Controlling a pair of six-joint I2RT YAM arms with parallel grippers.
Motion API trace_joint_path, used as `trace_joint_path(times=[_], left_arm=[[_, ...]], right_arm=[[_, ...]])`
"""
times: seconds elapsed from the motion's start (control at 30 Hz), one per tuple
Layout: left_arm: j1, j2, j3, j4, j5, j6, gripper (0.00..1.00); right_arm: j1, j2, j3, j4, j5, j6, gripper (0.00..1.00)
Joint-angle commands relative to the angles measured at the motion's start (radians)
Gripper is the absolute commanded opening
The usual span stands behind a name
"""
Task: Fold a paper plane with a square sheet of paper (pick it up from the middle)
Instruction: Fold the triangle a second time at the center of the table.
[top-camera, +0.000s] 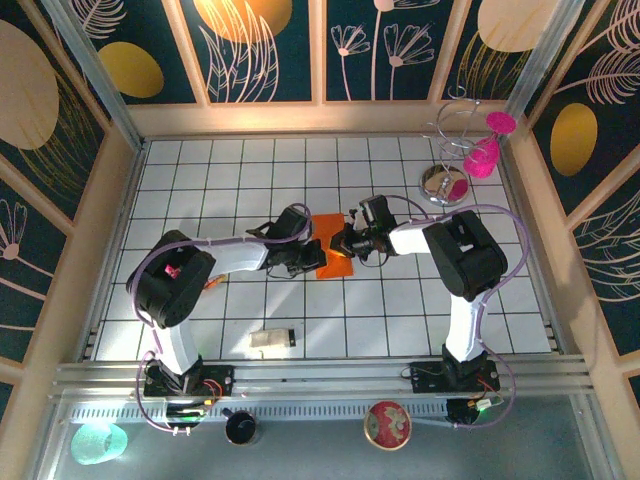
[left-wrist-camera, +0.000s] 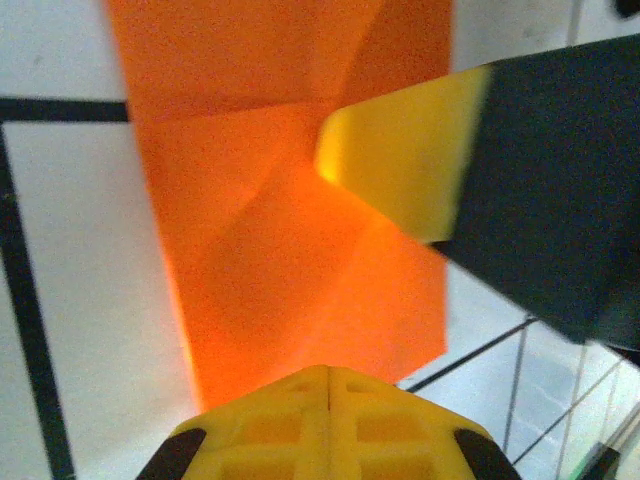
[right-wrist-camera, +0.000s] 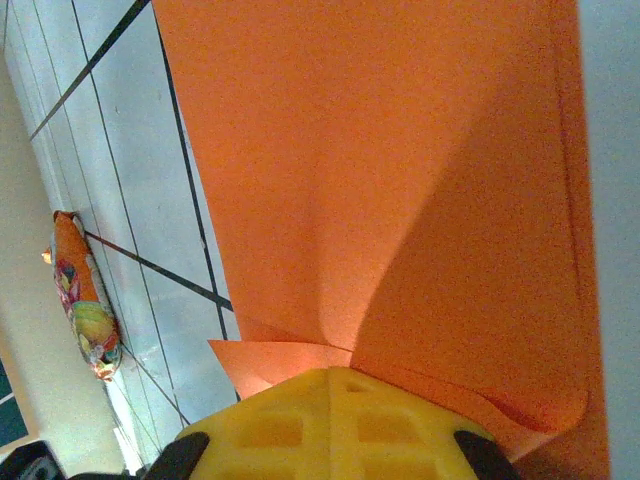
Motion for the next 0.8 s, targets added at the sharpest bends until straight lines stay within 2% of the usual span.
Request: trace_joint_path(times=[0.0, 0.23, 0.5, 0.77], left_arm=[[0.006, 0.028, 0.0, -0.04, -0.011, -0.009, 0.0], [0.01, 0.056, 0.0, -0.109, -0.05, 0.005, 0.0], [0.018, 0.06, -0.057, -0.099, -0.025, 0.002, 0.0], [0.018, 0.065, -0.054, -0.089, -0.006, 0.014, 0.0]], right_arm=[[-0.006, 0.054, -0.037, -0.092, 0.065, -0.003, 0.0], [-0.01, 0.015, 0.003, -0.094, 0.057, -0.02, 0.0], [-0.001, -0.055, 0.05, -0.076, 0.033, -0.026, 0.0], [0.05, -0.114, 0.038, -0.137, 0.101, -0.035, 0.0]])
